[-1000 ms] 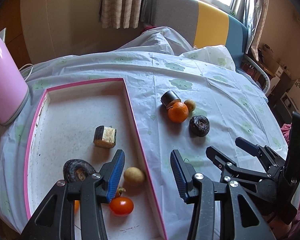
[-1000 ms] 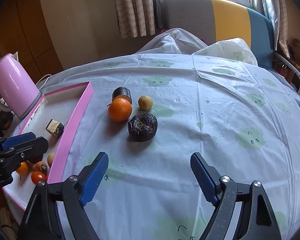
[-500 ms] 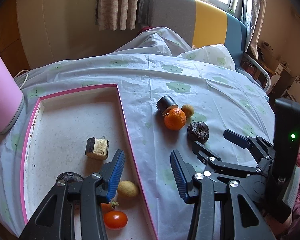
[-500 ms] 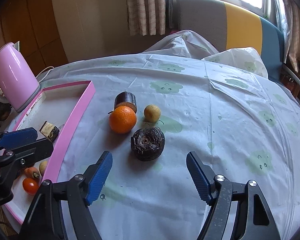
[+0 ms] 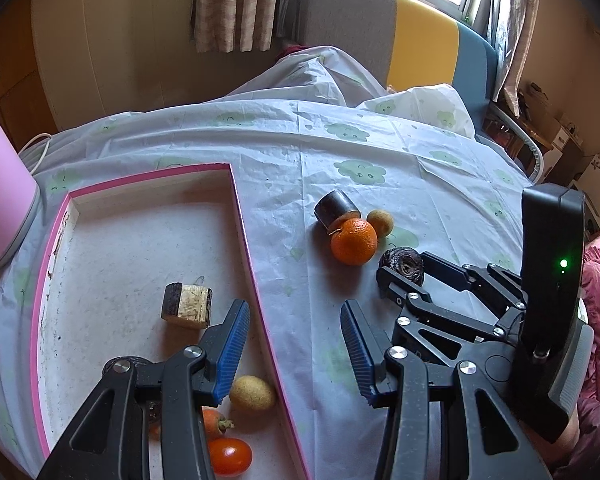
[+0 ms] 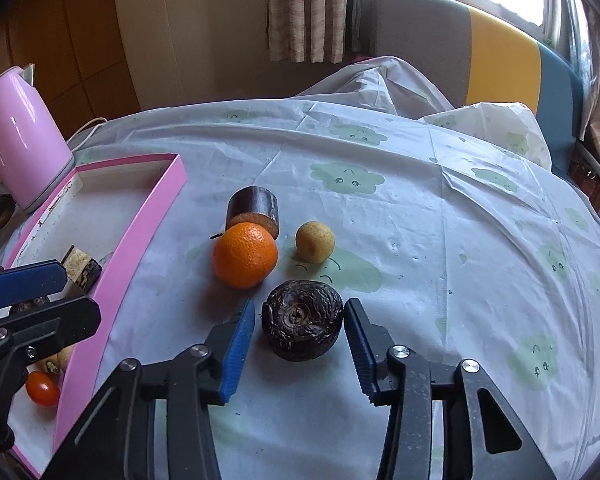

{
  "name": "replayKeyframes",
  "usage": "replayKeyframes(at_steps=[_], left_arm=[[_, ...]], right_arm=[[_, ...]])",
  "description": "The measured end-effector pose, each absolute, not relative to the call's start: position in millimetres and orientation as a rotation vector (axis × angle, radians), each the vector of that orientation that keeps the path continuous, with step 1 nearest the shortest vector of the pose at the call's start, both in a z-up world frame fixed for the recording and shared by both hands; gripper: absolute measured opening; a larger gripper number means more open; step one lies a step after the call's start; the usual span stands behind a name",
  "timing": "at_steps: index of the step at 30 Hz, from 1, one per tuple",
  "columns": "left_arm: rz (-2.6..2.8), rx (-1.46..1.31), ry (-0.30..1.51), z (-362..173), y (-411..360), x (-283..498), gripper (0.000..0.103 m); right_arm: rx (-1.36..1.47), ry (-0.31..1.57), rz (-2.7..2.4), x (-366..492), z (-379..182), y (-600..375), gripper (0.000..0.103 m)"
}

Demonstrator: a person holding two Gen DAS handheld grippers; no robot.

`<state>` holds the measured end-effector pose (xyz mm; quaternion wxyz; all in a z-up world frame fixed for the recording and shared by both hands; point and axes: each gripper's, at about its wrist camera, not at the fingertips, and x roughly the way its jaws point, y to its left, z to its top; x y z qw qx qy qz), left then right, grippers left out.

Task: Organize fruits
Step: 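Grasp the dark round dried fruit with the right tool while the left tool grasps the mandarin, then lift the mandarin with the left tool while the right tool carries the dark fruit toward the tray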

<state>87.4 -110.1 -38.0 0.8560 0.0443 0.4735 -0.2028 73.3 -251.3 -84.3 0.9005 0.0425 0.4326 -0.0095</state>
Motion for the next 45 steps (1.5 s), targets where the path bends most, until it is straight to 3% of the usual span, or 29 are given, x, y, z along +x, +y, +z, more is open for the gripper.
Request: replayKeyframes(at_steps=[34,36,39,45], left_arm=[[-0.467,-0.042,1.135,-83,-174,150,0.051],[-0.466,-0.044,1.125,-85,-175,150,0.050],[-0.464,-0.019,1.101,-86,-178,150,0.040],[-0.467,-0.031,1.079,-89,-177,151,0.039]], right_arm=[[0.210,0.863,-0.043,45,-97,-288,0.044],[0.207,0.862,-0.046,45,-97,-288,0.044],[0.214,0.865,-0.043,46,-98,-289,0.044],[0.214,0.864,-0.045,46,-100,-289,0.044]])
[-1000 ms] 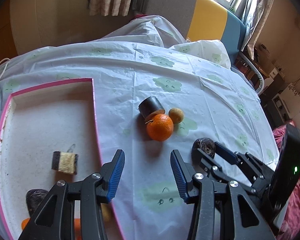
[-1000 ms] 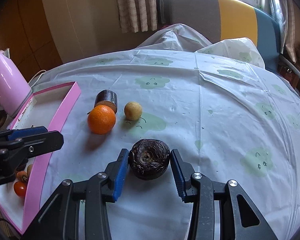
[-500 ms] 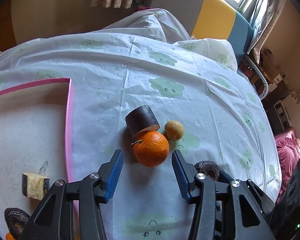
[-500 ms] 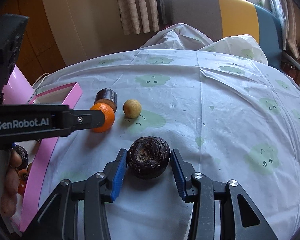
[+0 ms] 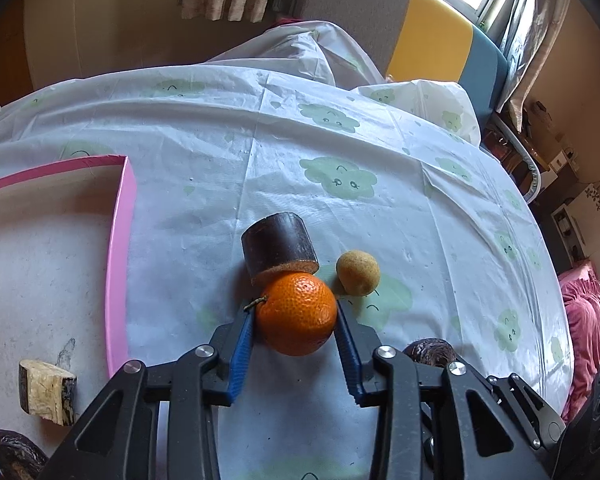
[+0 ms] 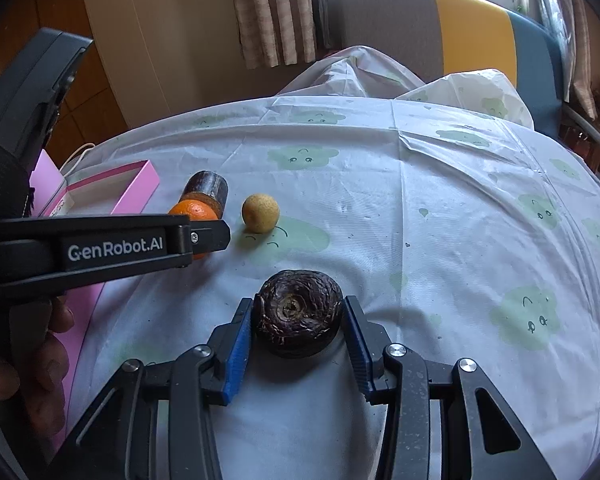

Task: Organize fruits
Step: 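Lift the mandarin with the left tool while the right tool carries the dark fruit toward the tray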

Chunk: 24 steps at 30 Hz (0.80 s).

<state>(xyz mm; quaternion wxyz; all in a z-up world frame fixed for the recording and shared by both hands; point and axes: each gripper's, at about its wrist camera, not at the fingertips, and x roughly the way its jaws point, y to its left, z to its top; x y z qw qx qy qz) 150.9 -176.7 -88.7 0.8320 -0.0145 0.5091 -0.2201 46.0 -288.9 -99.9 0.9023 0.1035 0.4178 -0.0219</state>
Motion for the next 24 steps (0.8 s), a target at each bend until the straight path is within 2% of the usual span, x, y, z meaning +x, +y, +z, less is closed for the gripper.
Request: replayKeyframes(at_steps=[24], left_arm=[[-0.437,0.043,0.942,-95,-185,141,0.038]], right_arm=[[0.190,0.860,-0.060,46,-102,-285,0.043]])
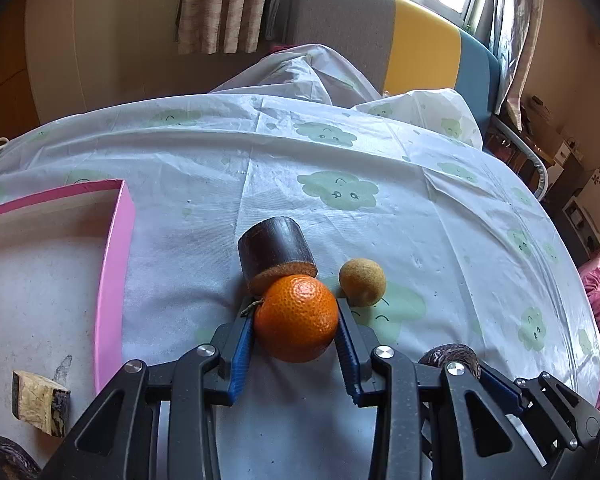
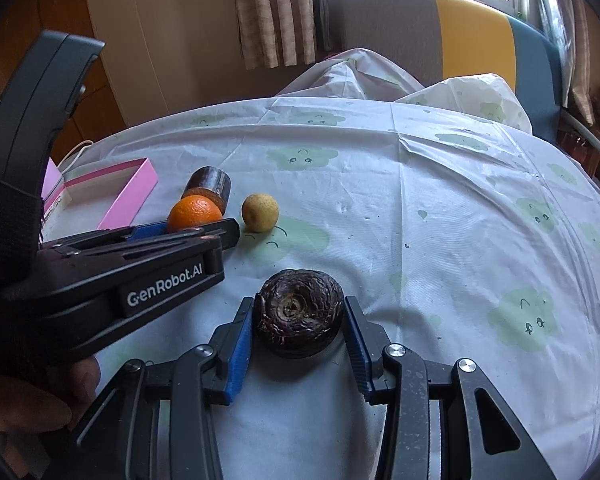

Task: Organize fruits
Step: 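Lift the mandarin with the left tool while the right tool carries the dark fruit toward the tray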

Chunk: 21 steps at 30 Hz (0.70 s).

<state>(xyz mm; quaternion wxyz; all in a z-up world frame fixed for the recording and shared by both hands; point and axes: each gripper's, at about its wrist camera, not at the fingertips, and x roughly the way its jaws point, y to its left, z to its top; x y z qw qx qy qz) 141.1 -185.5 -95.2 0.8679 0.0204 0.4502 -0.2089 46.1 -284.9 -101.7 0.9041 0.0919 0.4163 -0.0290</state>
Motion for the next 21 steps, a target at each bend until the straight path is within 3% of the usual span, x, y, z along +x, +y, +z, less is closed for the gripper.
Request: replayKeyframes(at_steps=[21], left_arm=[[-0.438,0.048,0.956,-78,-179,123,0.037]], right_arm=[[0.178,0.858,-0.065,46,-102,-284,0.043]])
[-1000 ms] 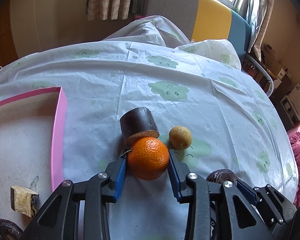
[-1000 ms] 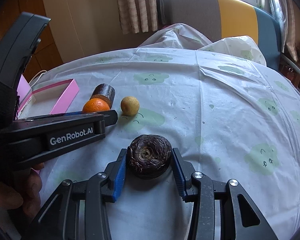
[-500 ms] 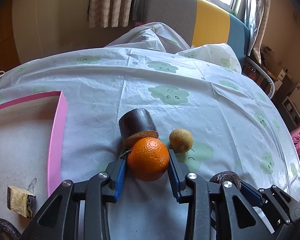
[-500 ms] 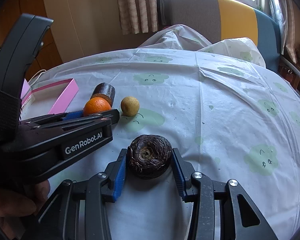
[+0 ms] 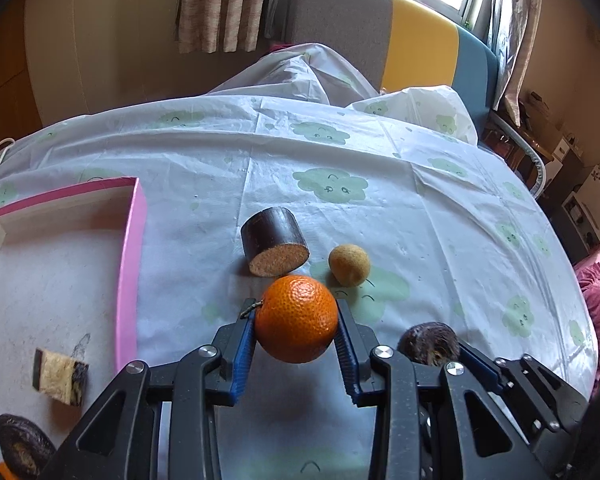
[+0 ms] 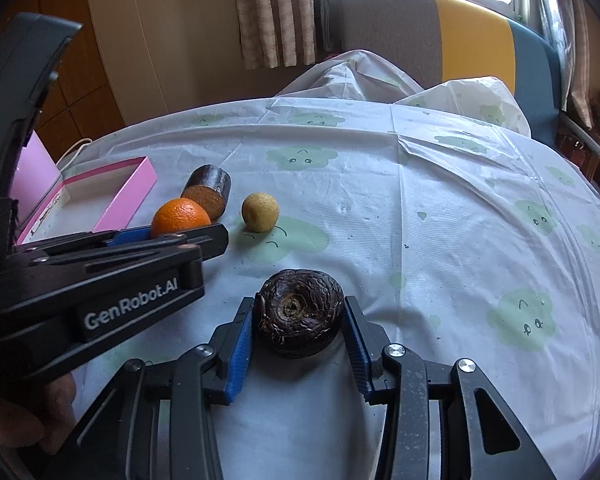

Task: Organize fruits
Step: 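Lift the mandarin with the left tool while the right tool carries the dark fruit toward the tray, then place the mandarin in the tray with the left tool while the right tool carries the dark fruit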

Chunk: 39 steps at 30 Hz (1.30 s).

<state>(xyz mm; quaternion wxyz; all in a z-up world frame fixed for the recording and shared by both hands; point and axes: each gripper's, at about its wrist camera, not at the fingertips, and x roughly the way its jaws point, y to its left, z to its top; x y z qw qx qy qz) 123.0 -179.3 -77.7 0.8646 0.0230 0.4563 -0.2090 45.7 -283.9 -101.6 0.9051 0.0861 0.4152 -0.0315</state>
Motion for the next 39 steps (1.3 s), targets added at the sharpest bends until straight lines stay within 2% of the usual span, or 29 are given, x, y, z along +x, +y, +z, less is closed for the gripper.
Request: replayKeyframes(at_steps=[17,30,39], left_arm=[[-0.369,0.033,0.854,-21,-104,84,0.037],[-0.176,-0.040,0.883,-37,9,92,0.037],[-0.138,-0.061,0.885,-41,42,82,0.037]], right_arm=[[0.090,0.874,-0.110,44,-99,-272,0.043],[0.094,0.883,-0.096,25,-85,-245,0.042],[0.084,0.826,0.057,29,-47,-194,0.042]])
